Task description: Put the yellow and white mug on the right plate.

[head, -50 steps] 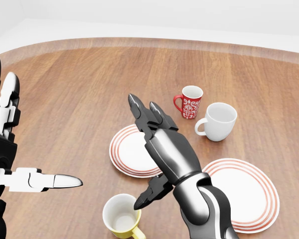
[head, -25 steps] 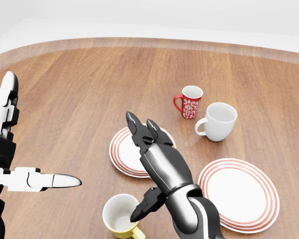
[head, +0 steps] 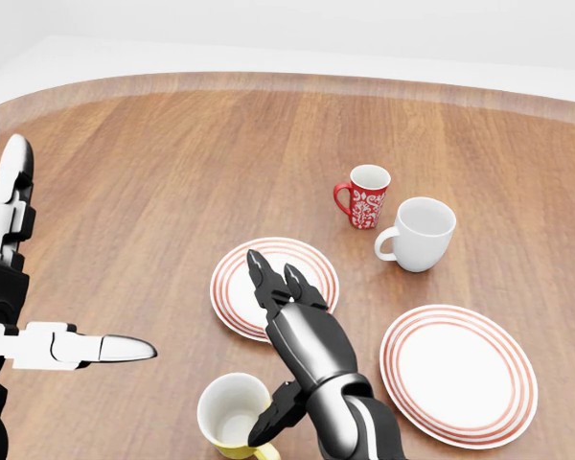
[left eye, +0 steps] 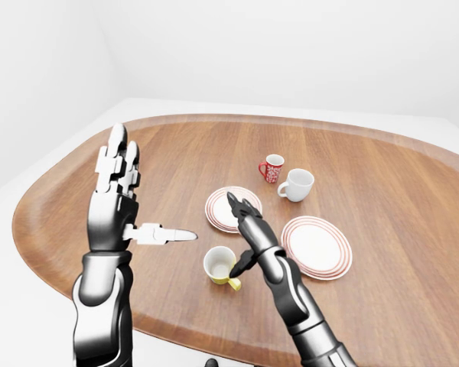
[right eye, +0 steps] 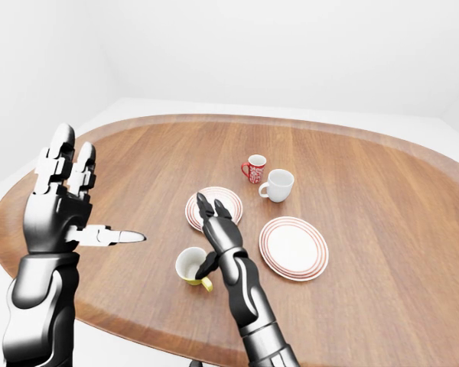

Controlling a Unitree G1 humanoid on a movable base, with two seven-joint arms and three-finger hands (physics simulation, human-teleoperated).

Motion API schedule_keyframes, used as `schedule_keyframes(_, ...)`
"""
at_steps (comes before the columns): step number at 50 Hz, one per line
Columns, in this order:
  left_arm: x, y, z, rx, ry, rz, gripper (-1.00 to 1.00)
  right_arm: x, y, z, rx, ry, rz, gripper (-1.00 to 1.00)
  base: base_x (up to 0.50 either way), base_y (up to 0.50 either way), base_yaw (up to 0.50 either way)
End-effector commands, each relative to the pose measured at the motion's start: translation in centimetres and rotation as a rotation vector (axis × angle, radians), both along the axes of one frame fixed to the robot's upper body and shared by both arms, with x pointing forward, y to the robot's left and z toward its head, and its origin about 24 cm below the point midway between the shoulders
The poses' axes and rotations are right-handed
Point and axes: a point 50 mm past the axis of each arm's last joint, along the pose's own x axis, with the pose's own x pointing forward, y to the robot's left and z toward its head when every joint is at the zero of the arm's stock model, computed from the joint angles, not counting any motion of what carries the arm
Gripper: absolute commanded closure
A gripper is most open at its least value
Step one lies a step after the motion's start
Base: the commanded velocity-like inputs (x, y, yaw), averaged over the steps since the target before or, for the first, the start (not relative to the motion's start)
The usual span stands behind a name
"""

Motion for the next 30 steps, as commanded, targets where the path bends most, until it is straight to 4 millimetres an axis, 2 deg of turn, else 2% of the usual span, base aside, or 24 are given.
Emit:
schedule_keyframes(1, 0.0, -0.1, -0.1, 0.001, 0.005, -0.003, -1.0, 0.0, 0.1, -1.4, -0.018, 0.036, -0.016, -1.0, 0.0, 0.0, 0.0)
schedule_keyframes(15, 0.0, -0.1, -0.2, 0.0, 0.009, -0.004, -1.0, -0.1, 0.6, -2.0, -0.032, 0.055, -0.008, -1.0, 0.0, 0.0, 0.0)
schedule_keyframes(30, -0.1, 0.0, 0.3, 0.003, -0.013, -0.003, -1.0, 0.3, 1.2, -3.8, -0.056, 0.101, -0.029, -1.0, 0.0, 0.0, 0.0)
